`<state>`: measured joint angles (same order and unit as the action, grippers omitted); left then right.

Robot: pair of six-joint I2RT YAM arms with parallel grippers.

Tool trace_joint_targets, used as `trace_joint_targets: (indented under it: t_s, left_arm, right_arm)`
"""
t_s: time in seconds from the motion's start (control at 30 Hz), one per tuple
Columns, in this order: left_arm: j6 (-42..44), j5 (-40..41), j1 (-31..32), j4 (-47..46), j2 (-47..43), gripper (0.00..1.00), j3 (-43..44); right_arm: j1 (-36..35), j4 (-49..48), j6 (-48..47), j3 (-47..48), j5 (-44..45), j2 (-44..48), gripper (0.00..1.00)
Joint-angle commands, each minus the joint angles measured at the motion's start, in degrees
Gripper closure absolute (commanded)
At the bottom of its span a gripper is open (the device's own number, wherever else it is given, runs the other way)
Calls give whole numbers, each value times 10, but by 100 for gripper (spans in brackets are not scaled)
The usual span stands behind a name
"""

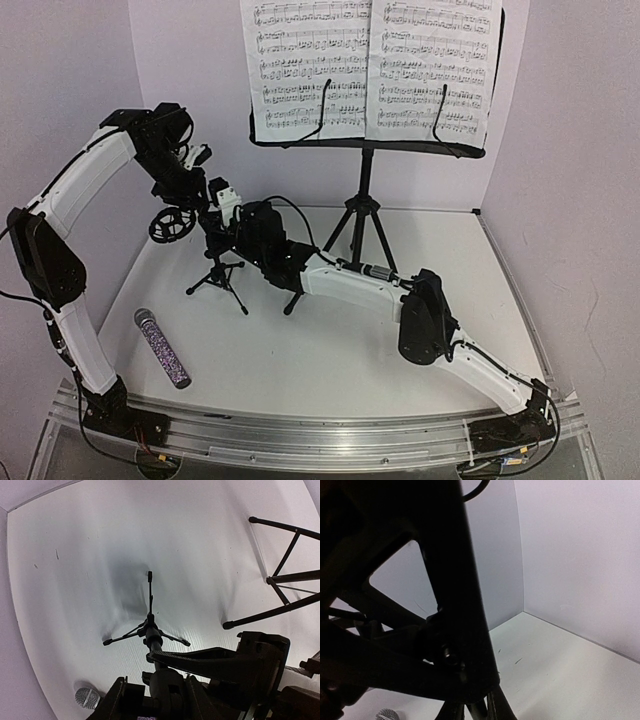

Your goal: Set up the instrument practice props

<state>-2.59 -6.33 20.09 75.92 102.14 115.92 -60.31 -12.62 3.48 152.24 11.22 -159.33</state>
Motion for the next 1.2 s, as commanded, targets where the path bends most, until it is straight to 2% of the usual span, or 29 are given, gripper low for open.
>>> trace_joint_targets:
  t_s: [0.0,0.07,0.13,0.2,0.27,0.37,0.5,0.57,0.83,0.97,1.03,1.17]
  left_arm:
    - [-6,-32,6,29,12,100,3]
    - [-5,-34,6,28,11,100,4]
    - [-3,-45,6,27,10,98,6]
    - [4,-63,6,26,9,74,15]
    - [16,-74,6,26,10,58,32]
    - [40,-81,5,23,15,27,70]
    - [76,-86,5,4,7,2,146]
    - [98,-97,4,-20,-16,0,153]
    - [134,-159,-4,-118,-133,0,69]
    - [169,-236,-79,-161,-179,1,-30]
    - [194,-271,-108,-179,-199,5,-88]
    - [241,-348,-113,-207,-244,18,-200]
  right_arm:
    - [3,-19,4,18,-6,-6,91]
    - [3,-20,6,14,-4,-3,98]
    - [3,-21,7,3,0,6,100]
    - [6,-21,15,-18,0,22,100]
    - [9,-23,25,-44,-8,41,100]
    - [11,-25,28,-82,-37,70,100]
    - [15,-36,44,-138,-88,113,100]
    - [17,-46,53,-166,-109,132,100]
    - [18,-47,51,-252,-182,190,100]
    - [18,-48,42,-293,-271,222,100]
    - [18,-49,41,-318,-306,244,100]
    - [17,-48,40,-371,-361,289,100]
